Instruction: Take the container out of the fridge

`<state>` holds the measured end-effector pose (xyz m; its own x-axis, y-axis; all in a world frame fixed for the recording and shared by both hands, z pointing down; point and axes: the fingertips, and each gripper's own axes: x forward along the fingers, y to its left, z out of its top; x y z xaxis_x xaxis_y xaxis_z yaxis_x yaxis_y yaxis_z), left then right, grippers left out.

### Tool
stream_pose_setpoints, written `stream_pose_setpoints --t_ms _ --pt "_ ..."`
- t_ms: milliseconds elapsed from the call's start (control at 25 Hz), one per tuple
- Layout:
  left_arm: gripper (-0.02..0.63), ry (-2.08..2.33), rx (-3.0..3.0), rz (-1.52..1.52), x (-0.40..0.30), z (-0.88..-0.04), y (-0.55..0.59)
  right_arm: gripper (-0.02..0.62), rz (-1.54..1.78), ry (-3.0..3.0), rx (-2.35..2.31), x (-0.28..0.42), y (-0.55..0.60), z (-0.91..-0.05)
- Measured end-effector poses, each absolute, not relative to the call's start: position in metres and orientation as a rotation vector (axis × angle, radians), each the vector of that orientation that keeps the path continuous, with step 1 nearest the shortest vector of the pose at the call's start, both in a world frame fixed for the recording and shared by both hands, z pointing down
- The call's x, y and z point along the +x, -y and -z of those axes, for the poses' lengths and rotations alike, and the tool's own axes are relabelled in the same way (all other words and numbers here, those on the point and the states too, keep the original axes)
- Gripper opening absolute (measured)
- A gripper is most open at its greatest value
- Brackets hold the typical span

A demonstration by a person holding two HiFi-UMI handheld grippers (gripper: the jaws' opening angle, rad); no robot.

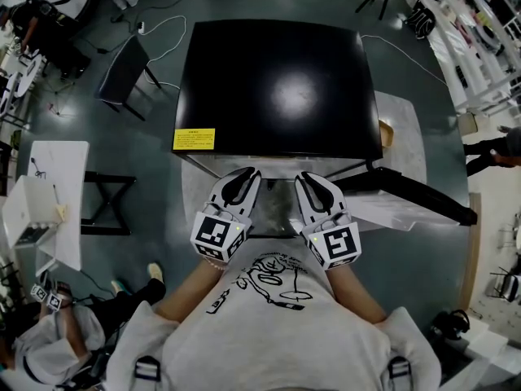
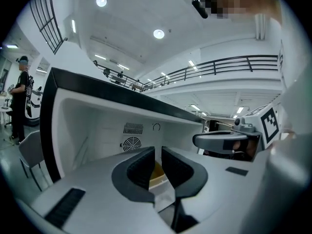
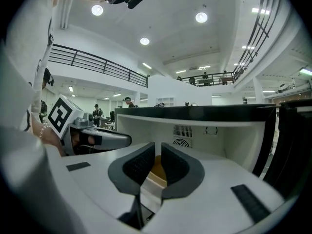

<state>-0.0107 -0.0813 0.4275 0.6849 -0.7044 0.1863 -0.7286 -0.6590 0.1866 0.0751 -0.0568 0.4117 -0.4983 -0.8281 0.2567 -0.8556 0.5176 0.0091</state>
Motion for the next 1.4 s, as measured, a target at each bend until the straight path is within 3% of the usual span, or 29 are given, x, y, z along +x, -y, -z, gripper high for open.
stream_pose_setpoints --t_ms 1400 --pt "0.098 1.242 2.510 -0.306 -0.022 -0.507 0.145 0.078 -0.270 2.390 1.506 0.098 0.116 -0.481"
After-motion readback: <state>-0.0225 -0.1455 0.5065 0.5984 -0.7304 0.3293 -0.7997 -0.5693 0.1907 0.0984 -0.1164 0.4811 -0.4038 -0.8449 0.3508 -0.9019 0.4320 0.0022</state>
